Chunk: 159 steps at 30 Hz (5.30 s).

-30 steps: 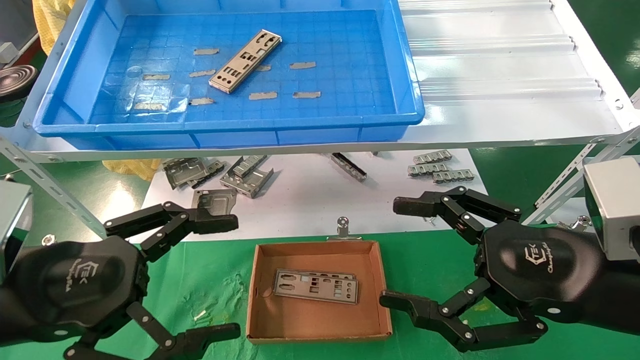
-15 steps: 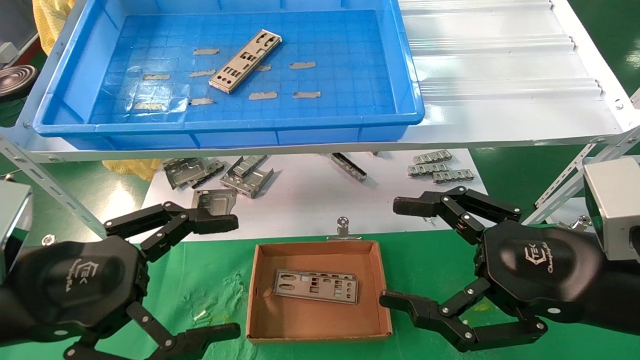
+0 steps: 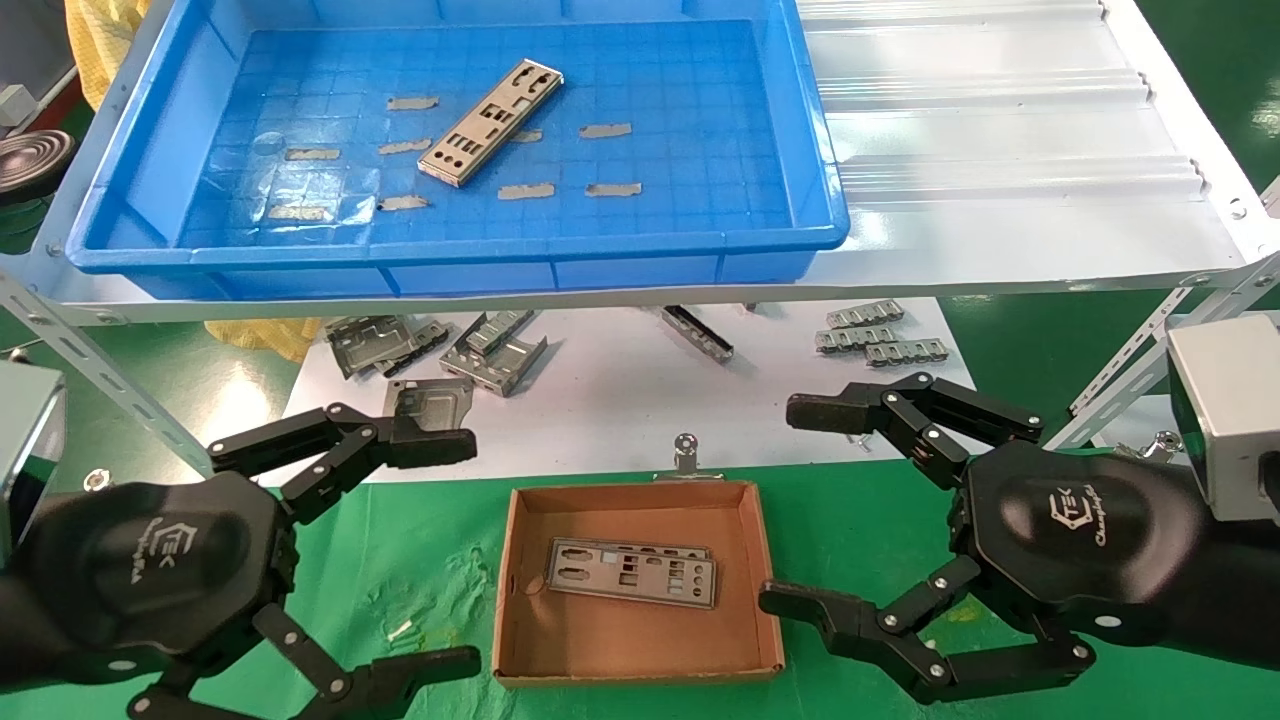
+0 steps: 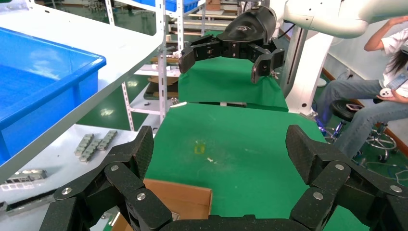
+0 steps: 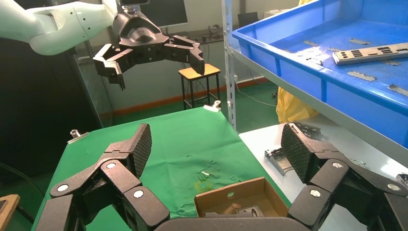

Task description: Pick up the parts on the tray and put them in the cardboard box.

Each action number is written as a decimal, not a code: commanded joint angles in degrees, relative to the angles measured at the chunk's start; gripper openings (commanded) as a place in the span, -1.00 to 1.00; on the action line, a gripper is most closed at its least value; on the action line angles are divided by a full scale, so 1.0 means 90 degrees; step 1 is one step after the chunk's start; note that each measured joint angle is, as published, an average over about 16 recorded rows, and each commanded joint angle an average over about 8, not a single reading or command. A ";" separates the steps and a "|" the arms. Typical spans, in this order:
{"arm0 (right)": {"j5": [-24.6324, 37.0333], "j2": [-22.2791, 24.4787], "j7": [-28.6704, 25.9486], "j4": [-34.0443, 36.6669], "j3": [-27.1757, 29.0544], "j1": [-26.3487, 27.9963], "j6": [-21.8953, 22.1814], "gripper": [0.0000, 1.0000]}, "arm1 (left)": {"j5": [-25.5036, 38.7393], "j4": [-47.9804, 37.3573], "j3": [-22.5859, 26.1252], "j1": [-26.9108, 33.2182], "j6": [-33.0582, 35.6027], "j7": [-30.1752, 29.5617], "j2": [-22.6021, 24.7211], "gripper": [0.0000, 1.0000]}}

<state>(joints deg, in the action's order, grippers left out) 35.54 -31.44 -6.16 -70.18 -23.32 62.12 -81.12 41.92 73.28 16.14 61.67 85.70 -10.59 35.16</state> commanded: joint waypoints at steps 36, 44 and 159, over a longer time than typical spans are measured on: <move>0.0000 0.0000 0.0000 0.0000 0.0000 0.0000 0.0000 -1.00 | 0.0000 0.0000 0.0000 0.0000 0.0000 0.0000 0.0000 1.00; 0.0000 0.0000 0.0000 0.0000 0.0000 0.0000 0.0000 -1.00 | 0.0000 0.0000 0.0000 0.0000 0.0000 0.0000 0.0000 1.00; 0.0000 0.0000 0.0000 0.0000 0.0000 0.0000 0.0000 1.00 | 0.4084 -0.8089 0.1761 0.5984 -0.3380 0.0894 0.4213 -1.00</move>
<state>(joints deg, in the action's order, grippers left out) 35.54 -31.44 -6.16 -70.18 -23.32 62.12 -81.12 78.58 0.58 31.92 115.70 55.43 -2.53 72.98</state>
